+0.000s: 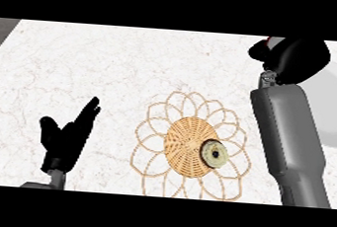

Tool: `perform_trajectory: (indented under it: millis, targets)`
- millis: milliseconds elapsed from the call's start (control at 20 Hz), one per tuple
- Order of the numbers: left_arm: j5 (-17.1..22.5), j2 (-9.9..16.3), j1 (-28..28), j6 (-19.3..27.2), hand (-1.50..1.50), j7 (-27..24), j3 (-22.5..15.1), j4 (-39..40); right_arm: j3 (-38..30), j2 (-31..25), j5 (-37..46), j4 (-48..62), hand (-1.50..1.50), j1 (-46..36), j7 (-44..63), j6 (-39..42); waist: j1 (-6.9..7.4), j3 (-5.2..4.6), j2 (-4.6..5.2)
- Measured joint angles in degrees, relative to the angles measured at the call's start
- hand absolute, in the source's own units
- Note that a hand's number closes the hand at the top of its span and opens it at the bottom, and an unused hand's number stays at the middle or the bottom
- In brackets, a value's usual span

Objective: Pick the can from the placemat and place it in the plate

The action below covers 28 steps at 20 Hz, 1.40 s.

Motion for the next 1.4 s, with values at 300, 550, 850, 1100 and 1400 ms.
perform_trajectory:
  millis: [300, 550, 850, 1100, 1400]
  targets:
    - [-0.08, -0.35, -0.42, -0.3, 0.0, -0.35, -0.13, 0.81, -7.27, 0.62, 10.48, 2.55, 1.5, -0.7, 1.48, -7.97, 0.22, 0.15, -0.02]
    - [0.23, -0.26, -0.57, -0.35, 0.0, 0.46, 0.32, 0.96, -13.45, 0.57, 18.39, 4.27, 1.5, 1.09, 1.66, -13.12, -0.44, 0.23, -0.4]
    - [0.65, -0.07, -0.18, -0.74, 0.0, 0.29, 0.99, 1.35, -21.79, -1.1, 23.47, 6.74, 1.5, 3.78, 0.38, -20.19, -1.1, 0.3, -0.76]
    - [0.25, -0.54, -0.26, -0.48, 0.0, 0.17, 0.92, 1.87, -28.24, -3.71, 21.89, 10.58, 1.5, 4.63, -1.75, -27.34, -1.58, 0.38, -1.04]
    - [0.13, -0.79, 0.01, -0.36, 0.0, 0.41, 1.19, 1.67, -34.61, -7.5, 17.4, 18.89, 1.5, 5.02, -2.37, -34.9, -1.78, 0.36, -1.26]
